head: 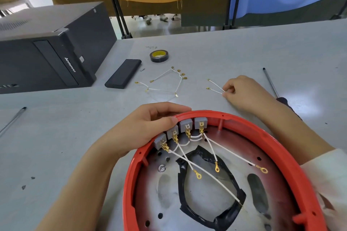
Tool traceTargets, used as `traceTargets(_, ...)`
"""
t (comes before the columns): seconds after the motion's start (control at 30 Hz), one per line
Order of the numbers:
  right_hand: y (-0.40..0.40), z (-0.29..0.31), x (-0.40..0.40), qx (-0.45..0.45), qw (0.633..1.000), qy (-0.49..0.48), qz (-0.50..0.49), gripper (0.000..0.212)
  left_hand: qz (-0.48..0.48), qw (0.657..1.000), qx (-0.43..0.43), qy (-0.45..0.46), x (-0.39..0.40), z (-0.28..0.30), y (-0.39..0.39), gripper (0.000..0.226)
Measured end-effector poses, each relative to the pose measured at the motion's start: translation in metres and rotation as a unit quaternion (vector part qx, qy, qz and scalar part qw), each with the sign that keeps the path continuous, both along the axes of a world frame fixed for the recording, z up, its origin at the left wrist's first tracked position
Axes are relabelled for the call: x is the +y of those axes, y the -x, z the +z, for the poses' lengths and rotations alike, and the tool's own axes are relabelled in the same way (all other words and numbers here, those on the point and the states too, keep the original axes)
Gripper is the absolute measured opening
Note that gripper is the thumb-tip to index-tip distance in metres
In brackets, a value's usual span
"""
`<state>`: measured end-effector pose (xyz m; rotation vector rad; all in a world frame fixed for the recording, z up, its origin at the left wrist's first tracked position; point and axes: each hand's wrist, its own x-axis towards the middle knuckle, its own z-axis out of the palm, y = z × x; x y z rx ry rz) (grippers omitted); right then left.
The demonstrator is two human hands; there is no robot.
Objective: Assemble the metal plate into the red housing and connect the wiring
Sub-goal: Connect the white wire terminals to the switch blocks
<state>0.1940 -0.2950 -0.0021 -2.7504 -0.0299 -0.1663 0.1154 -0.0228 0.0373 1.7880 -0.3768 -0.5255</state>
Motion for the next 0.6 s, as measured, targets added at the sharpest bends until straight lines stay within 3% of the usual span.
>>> traceTargets(0.37, 0.009, 0.01, -0.001, 0.031, 0.998, -0.015, -0.044, 0.023, -0.043, 0.999, 0.005, -0.001, 0.001, 0.0, 0.001, 0.03)
traceTargets(0.6, 0.004, -0.001, 0.001, -0.014, 1.0, -0.022, -0.011, 0.011, -0.021, 1.0, 0.004, 0.014, -0.001, -0.002, 0.001, 0.026)
